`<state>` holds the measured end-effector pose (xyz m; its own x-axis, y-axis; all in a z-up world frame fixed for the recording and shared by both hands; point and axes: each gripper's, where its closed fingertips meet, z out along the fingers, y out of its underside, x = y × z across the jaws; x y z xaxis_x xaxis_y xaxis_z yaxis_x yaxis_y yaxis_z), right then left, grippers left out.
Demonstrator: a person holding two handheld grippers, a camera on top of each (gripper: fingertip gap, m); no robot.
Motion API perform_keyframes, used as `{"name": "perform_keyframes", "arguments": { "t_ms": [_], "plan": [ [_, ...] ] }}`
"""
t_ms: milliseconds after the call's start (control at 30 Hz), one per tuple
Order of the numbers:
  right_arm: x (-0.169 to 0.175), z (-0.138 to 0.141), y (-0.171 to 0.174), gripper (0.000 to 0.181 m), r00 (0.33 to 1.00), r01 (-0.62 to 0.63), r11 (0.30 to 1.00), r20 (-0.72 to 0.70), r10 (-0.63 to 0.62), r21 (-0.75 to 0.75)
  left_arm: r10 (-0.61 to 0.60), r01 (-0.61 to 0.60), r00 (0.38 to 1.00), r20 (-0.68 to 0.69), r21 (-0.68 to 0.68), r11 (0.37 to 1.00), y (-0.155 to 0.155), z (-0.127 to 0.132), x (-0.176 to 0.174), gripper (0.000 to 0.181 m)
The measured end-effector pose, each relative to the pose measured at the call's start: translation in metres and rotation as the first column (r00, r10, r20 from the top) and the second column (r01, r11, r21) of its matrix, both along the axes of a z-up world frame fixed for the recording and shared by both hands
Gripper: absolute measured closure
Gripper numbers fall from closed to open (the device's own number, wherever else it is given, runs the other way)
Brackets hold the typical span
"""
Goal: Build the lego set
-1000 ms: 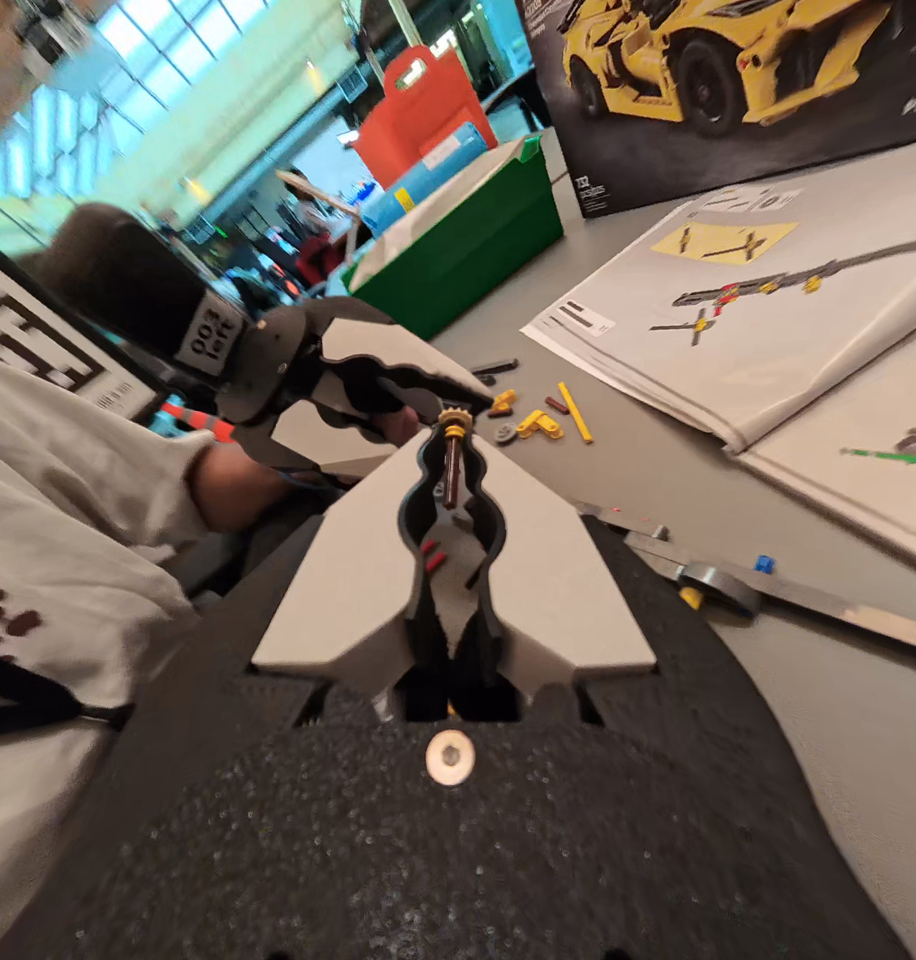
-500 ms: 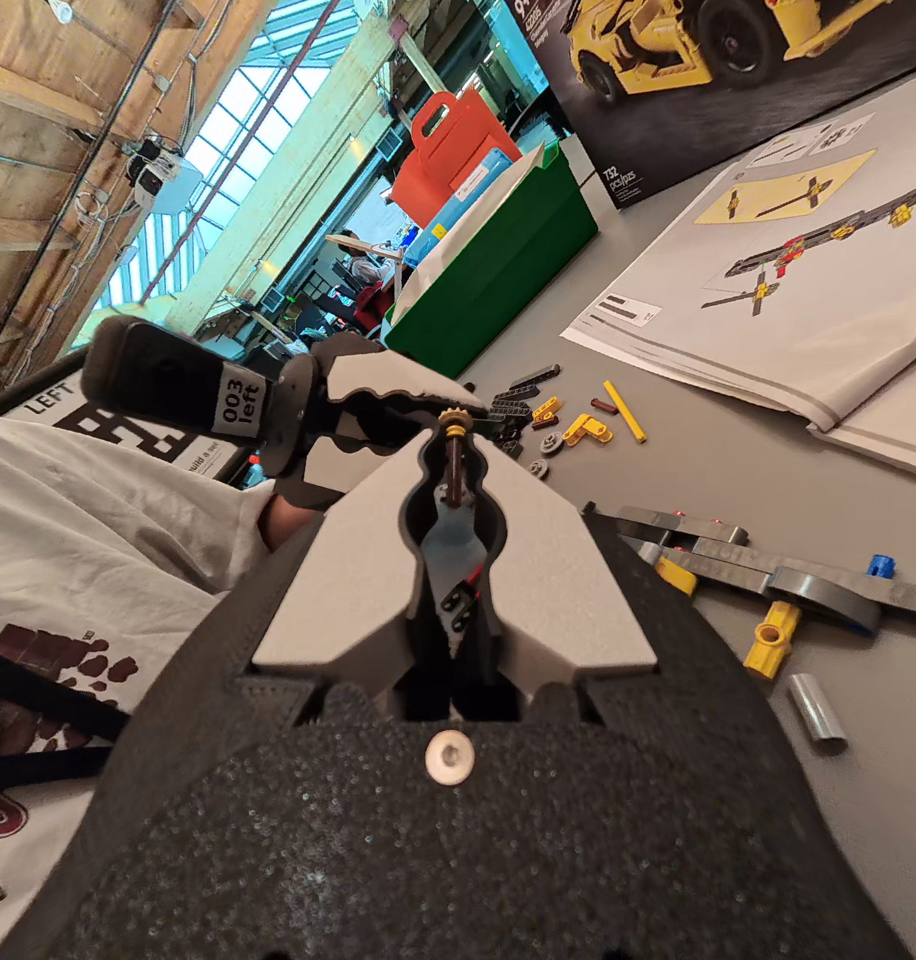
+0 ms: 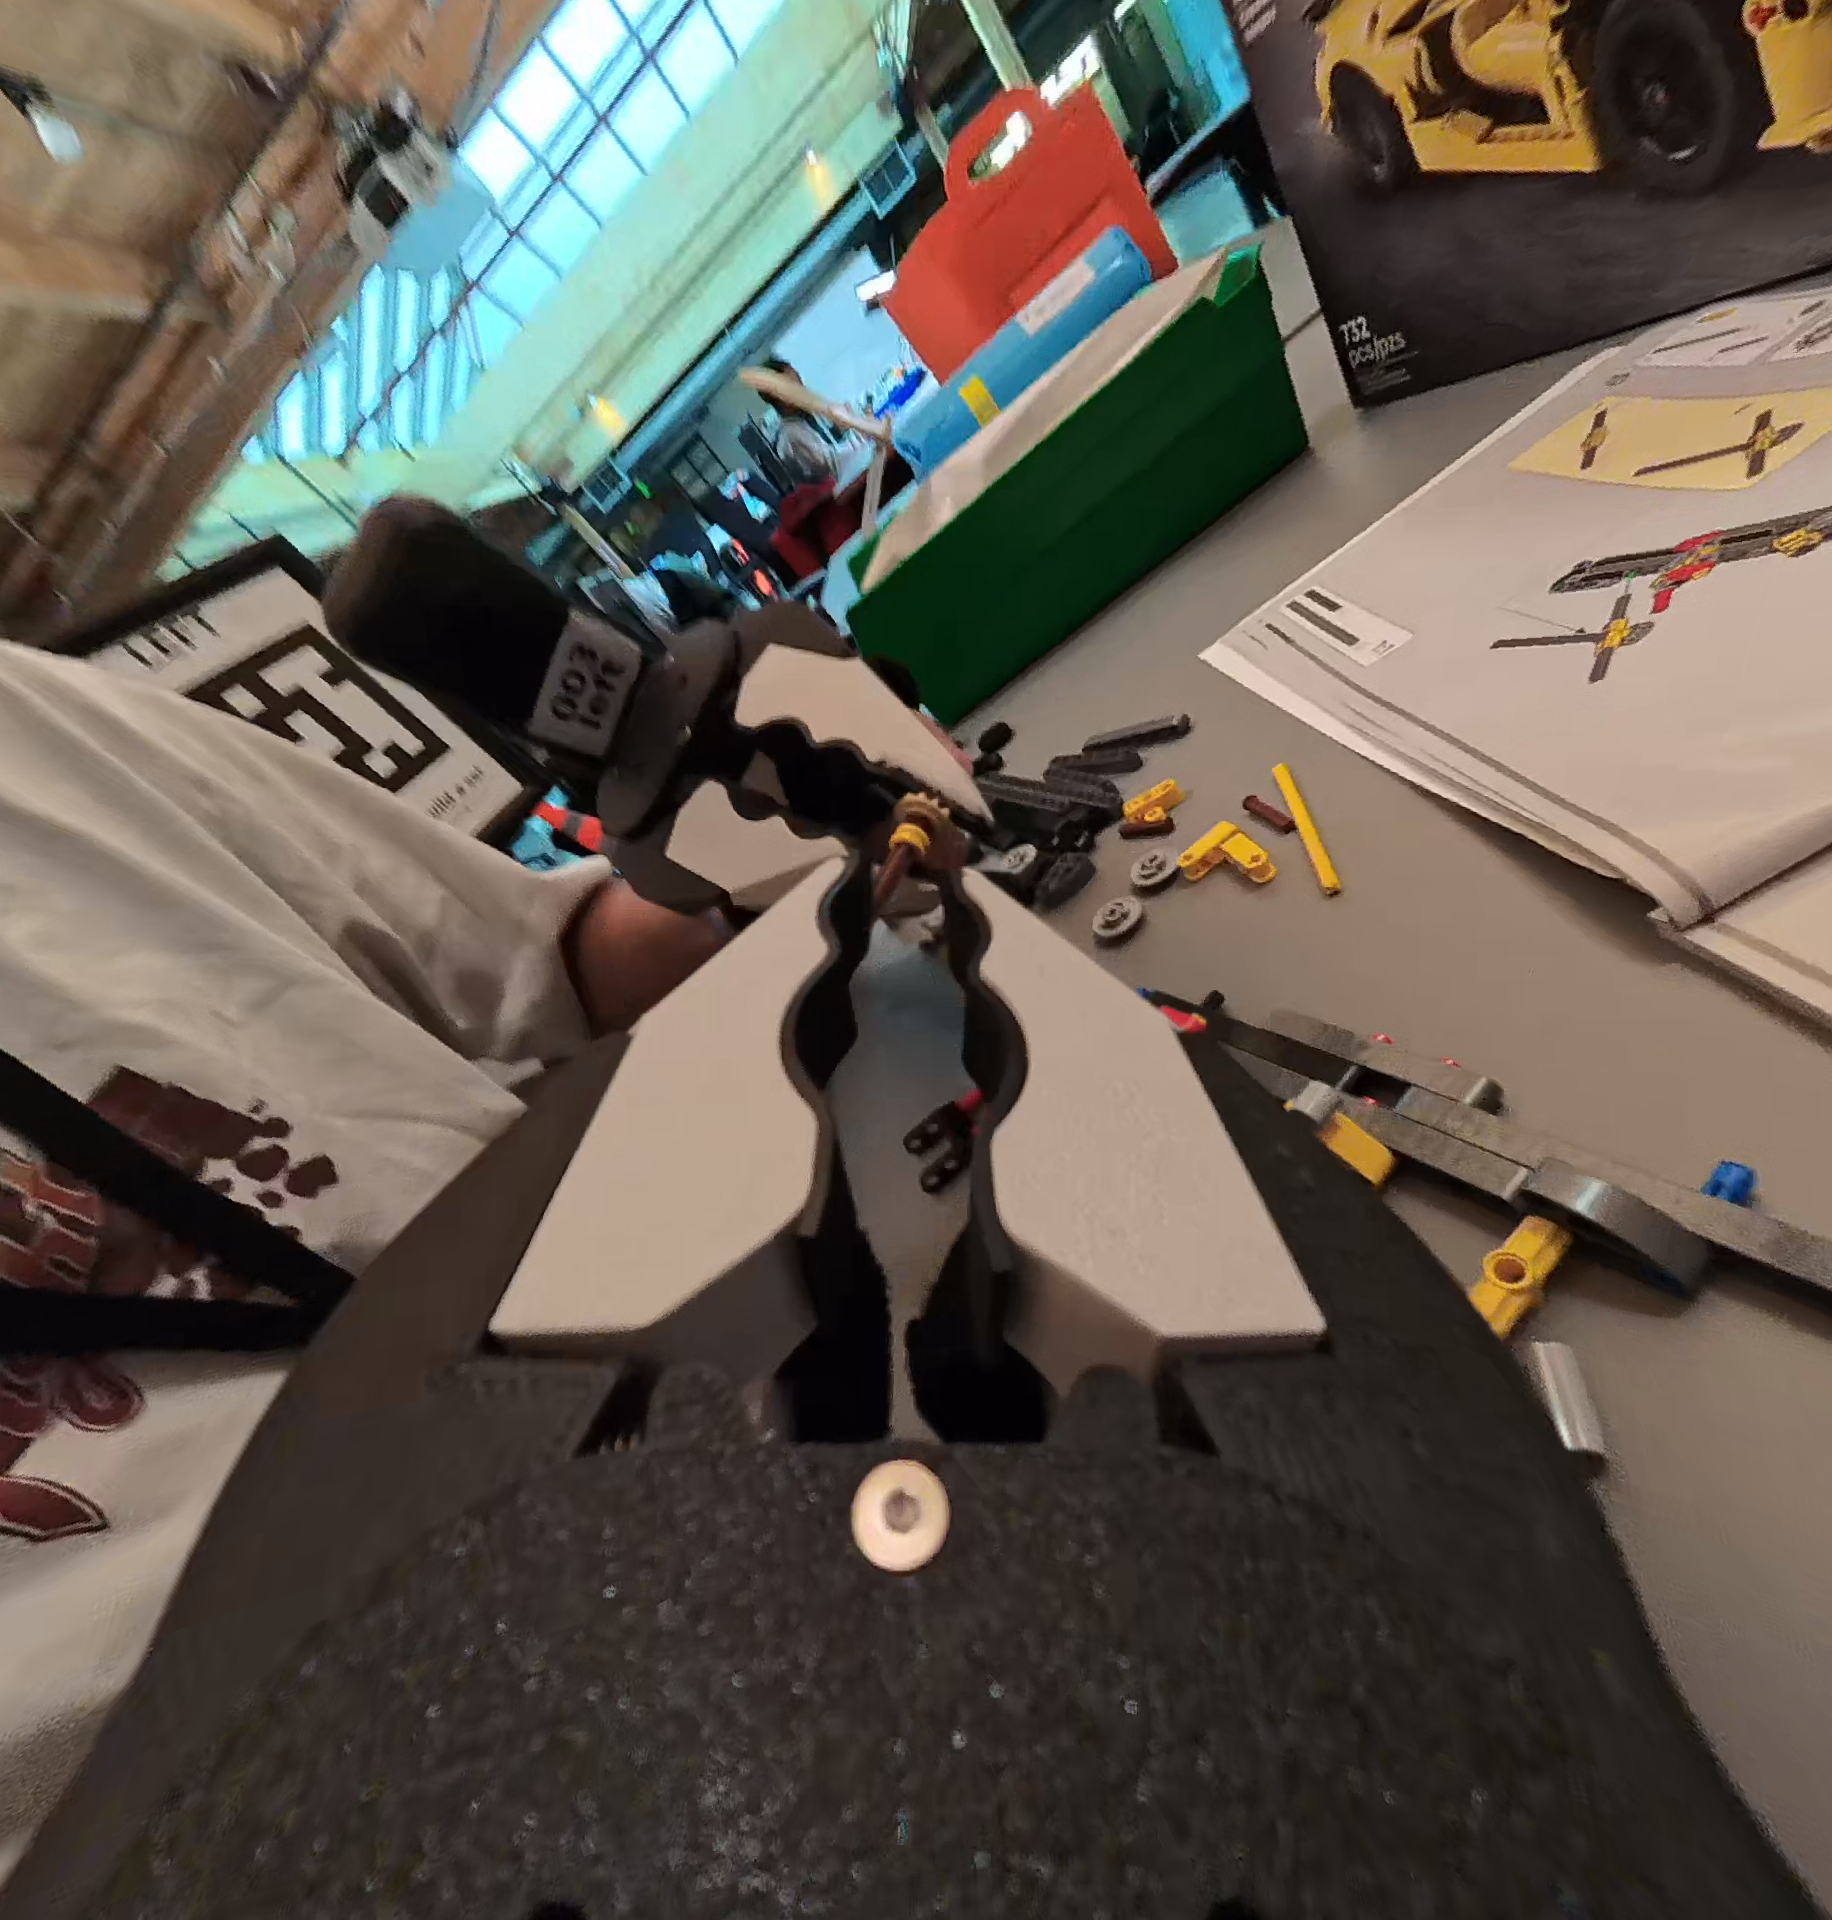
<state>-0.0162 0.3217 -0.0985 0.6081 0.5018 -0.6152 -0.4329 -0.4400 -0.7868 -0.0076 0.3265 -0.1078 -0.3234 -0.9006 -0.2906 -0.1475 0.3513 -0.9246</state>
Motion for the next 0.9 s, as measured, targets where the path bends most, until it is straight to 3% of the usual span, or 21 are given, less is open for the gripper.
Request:
{"name": "perform_keyframes", "arguments": {
  "t_ms": [267,900],
  "plan": [
    [-0.005,-0.003,-0.003,0.181,0.999,-0.024,1.000,0.031,0.024,0.003,-0.038,0.038,0.999,-0.014,0.035,0.999,-0.008,-0.005,-0.002,0.172],
    [-0.005,-0.010,0.001,0.179,0.984,0.034,0.999,0.176,-0.040,0.036,0.020,-0.019,1.000,-0.005,0.120,0.993,-0.007,-0.010,0.001,0.176]
  ]
}}
